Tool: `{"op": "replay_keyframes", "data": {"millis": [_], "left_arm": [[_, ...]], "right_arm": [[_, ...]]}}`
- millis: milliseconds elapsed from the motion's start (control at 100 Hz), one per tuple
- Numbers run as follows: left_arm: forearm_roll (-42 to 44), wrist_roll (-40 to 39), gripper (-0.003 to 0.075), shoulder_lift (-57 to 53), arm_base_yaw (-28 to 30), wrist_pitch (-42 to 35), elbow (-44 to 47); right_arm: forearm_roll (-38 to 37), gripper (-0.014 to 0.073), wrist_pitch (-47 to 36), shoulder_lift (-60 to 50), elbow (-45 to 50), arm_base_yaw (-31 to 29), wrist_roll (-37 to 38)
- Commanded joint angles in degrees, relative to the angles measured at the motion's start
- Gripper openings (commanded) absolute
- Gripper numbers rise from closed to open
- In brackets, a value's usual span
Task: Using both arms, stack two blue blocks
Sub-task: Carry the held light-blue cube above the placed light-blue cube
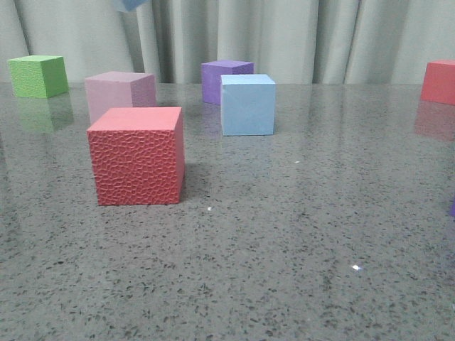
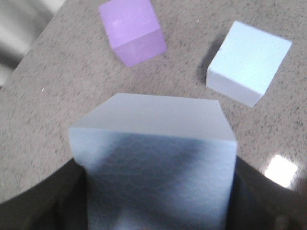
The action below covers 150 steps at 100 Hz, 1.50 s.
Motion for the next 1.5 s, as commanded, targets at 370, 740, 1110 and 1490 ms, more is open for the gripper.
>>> {"op": "replay_keyframes", "data": {"millis": [370,740,1110,1490], "left_arm": [[0.98,-0.31,0.0174,6.09,-8.96,-5.55,-13.11],[1.22,1.96,0.0169,8.03,-11.42,-7.45,-14.40],[-1.75,2.49,0.0169,8.66,-11.42,-6.03,-14.40],[-3.82,12.73,0.0170,8.75,-11.42,-0.92,-14.40]], "right_arm": [[-0.18,0.0580,-3.83,-0.13,-1.35,-0.25,-0.60],[-0.18,0.0580,-3.83,-0.13,-1.35,-0.25,-0.60],[-0.18,0.0580,-3.83,-0.13,-1.35,-0.25,-0.60],[-0.18,0.0580,-3.83,-0.13,-1.35,-0.25,-0.60]]}}
